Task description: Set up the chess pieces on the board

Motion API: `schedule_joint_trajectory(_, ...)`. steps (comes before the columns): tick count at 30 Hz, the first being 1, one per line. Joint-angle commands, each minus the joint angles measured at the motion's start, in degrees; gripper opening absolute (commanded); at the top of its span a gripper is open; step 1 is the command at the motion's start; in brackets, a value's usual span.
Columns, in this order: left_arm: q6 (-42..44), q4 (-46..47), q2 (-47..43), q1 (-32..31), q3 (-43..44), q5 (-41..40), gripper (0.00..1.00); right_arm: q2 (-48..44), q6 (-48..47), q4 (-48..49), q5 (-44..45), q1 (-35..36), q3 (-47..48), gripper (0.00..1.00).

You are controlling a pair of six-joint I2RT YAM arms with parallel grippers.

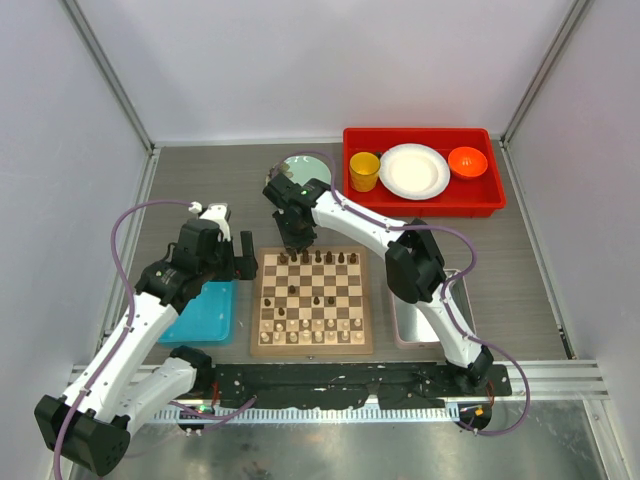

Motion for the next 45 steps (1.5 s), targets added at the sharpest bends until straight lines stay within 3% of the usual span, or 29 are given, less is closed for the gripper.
schedule_joint_trajectory(1, 1.04, 1.77, -1.02, 0.29, 0.11, 0.4, 1.0, -1.71, -1.08, 0.5, 0.32, 0.32, 0.19, 0.3)
schedule_joint_trajectory(26, 0.95, 1.77, -0.84, 0.29, 0.11, 0.4, 1.0, -2.5, -1.44, 2.17, -3.28, -0.38, 0.37, 0.31)
schedule_joint_trajectory(45, 1.04, 1.86, -0.93, 0.2, 0.11, 0.49, 1.0, -3.37, -1.79, 0.67, 3.4, -0.56, 1.78, 0.31)
